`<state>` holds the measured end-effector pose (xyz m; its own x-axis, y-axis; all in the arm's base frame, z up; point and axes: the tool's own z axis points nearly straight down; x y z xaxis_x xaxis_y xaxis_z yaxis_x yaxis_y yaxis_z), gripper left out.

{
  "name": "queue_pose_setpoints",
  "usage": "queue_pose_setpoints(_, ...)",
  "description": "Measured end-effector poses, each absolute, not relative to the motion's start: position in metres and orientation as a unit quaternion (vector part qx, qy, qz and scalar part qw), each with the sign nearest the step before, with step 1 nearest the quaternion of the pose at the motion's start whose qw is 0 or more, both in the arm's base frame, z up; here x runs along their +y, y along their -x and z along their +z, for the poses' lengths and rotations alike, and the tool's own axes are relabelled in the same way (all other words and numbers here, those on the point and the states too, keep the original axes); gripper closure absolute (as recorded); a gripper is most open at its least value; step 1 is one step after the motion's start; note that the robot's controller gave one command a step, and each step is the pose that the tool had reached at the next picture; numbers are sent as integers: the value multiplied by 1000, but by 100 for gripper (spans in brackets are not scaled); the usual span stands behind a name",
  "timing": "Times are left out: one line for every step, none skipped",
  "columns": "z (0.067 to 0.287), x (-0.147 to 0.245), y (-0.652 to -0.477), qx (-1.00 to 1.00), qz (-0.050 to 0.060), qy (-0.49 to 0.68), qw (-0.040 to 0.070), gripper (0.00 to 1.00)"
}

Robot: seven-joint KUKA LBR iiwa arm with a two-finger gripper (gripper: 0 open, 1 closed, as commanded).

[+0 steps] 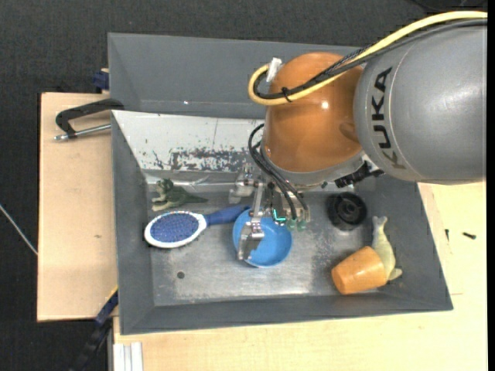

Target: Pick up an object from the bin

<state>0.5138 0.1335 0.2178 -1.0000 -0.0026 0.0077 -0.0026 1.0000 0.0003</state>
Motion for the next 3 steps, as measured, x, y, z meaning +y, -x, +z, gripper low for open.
queue_pose_setpoints(70,196,-528,-999,-2,38,-1,0)
queue_pose_setpoints(75,194,-530,-999,-2,39,-4,100)
queue_pose_setpoints(221,180,-558,-1000,-2,23,-6,100)
